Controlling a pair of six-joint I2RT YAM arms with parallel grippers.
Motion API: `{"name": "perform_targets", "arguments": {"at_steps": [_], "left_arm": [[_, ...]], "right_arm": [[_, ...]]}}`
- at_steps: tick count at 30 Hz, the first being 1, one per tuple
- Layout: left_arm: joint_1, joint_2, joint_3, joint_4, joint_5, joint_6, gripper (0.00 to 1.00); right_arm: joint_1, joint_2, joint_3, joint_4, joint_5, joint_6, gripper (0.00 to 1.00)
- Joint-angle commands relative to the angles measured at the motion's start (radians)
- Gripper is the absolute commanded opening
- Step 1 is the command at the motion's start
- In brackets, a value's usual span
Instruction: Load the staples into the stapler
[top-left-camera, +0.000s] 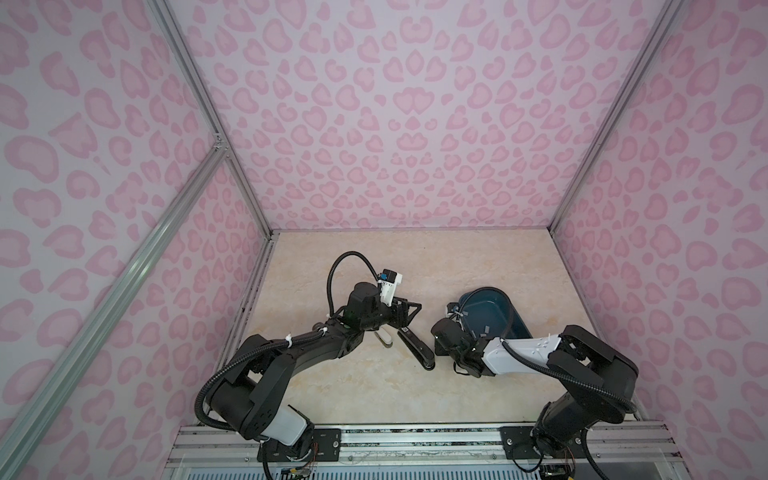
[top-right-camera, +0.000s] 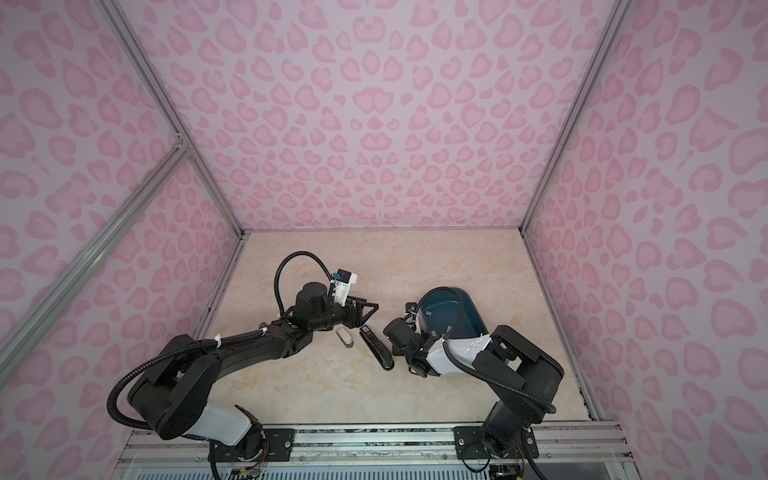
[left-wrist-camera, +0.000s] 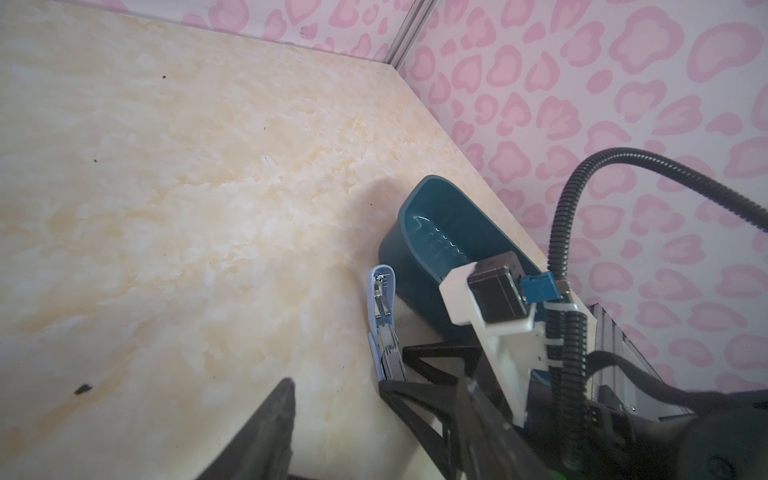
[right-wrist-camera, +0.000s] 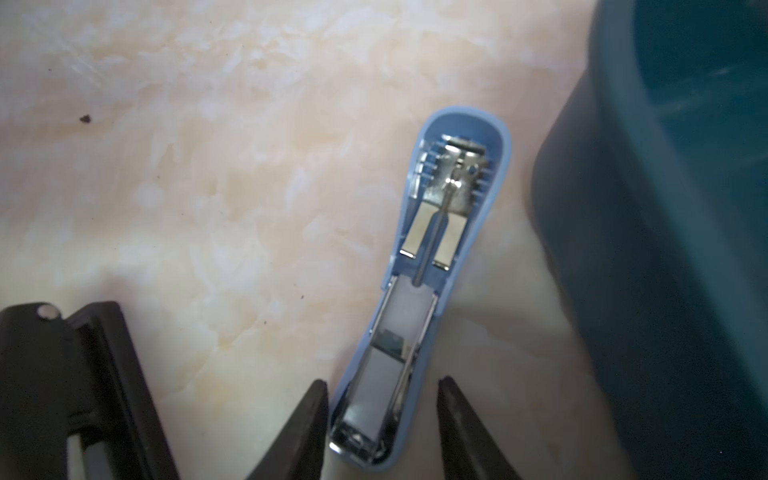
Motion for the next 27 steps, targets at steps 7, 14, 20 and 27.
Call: {"name": "perform_targets", "arguments": {"at_steps": [7,14,20,27], "left_arm": [[0.050,0.114,0.094,0.035,0.073,-0.043,0.63],[0.059,0.245,0.181,0.062,0.155,-0.035,0.63],[0.081,0.354,0.258,0.064,0.217,-0.063,0.63],[0.092,0.484,0.362,0.021,0.244,-0.132,0.66]], "right_arm": [[-0.012,0.043,-0.064,0.172,-0.086,-0.182,0.29],[-0.045,0.060,-0.162,0.387,-0.212,-0.389,0.30],[-0.063,0.076,-0.208,0.484,-0.273,-0.459,0.29],[-0.074,0.125,-0.210,0.560,-0.314,-0.465,0.25]]}}
